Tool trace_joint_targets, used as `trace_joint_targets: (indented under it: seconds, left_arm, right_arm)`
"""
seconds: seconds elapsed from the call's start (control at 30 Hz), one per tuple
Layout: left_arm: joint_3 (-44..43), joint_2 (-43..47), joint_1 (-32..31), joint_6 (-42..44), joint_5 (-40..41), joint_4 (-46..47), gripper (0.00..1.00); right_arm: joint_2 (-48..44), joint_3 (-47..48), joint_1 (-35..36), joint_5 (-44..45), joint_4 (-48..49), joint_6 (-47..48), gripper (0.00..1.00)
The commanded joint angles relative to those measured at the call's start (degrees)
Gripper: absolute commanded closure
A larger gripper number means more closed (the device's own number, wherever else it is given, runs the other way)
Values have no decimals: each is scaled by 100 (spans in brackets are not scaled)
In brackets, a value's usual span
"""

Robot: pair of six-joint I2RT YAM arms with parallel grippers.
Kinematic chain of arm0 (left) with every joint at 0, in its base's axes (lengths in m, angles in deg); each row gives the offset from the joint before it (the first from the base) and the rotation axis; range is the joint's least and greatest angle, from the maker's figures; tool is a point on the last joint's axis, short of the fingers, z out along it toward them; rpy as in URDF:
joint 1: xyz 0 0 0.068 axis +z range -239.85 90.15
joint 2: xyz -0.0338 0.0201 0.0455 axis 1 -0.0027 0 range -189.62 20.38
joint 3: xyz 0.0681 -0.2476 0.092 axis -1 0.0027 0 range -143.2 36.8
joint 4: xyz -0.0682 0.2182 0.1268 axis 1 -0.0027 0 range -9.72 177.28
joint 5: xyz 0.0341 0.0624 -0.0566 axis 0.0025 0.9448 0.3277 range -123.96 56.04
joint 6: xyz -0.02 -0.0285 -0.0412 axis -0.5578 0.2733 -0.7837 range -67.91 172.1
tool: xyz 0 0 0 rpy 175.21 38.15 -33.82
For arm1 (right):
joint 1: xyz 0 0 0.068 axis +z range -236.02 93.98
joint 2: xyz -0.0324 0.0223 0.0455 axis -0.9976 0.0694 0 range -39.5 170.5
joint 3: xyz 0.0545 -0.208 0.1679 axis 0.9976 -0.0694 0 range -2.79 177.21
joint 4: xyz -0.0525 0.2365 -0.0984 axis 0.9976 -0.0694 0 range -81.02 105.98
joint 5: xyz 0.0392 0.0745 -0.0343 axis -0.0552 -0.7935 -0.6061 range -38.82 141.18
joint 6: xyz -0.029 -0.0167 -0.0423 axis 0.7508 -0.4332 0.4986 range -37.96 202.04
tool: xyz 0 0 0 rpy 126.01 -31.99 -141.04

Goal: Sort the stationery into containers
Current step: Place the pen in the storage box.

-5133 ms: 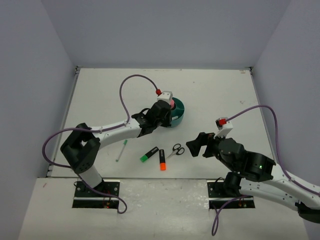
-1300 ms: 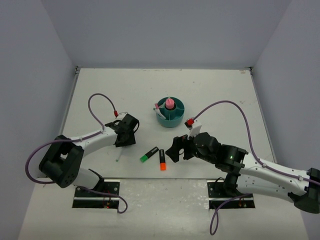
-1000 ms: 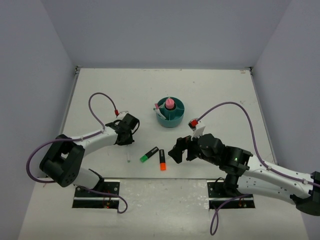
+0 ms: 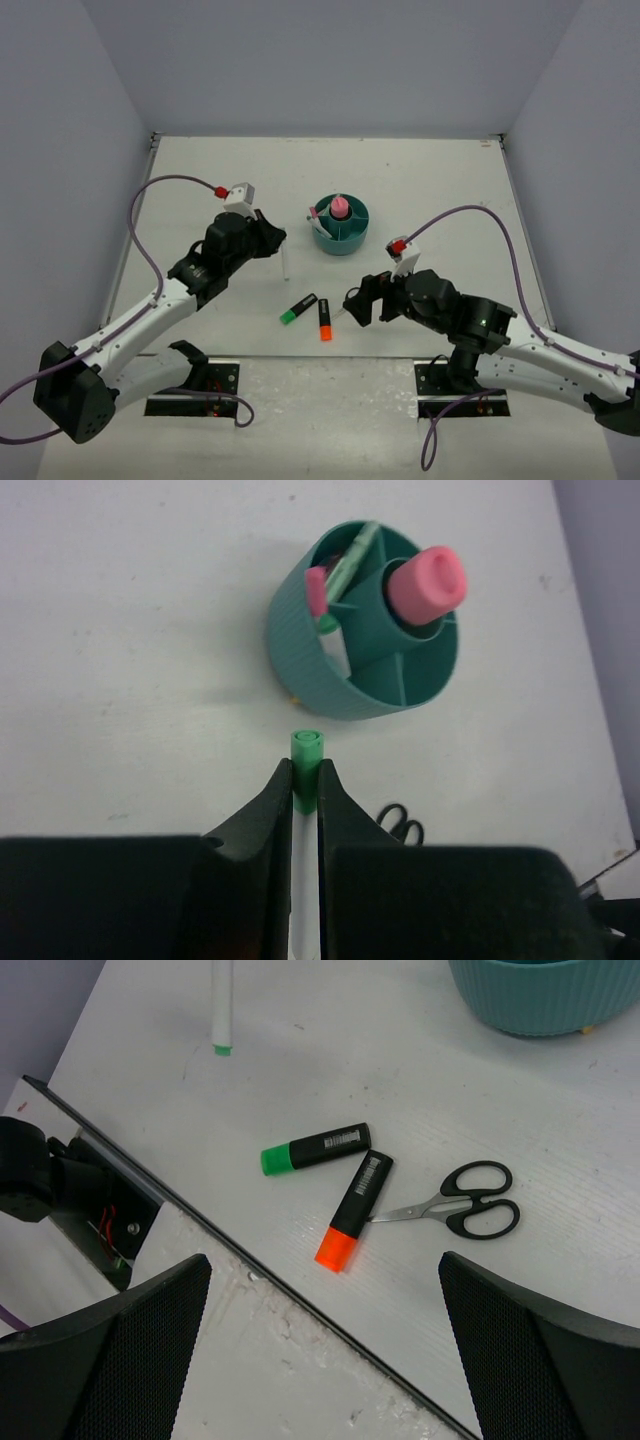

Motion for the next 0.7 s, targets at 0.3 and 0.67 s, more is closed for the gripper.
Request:
trace_joint_targets:
  seconds: [0.3,0.67]
  left_arm:
    - [-28,-882,-758,87,924,4920,100]
    - [9,-2109,-722,744,1482,6720,100]
  right_arm:
    - [-537,271,15,348,-477,-81,1]
    - [-905,178,15,416,-751,-145,1]
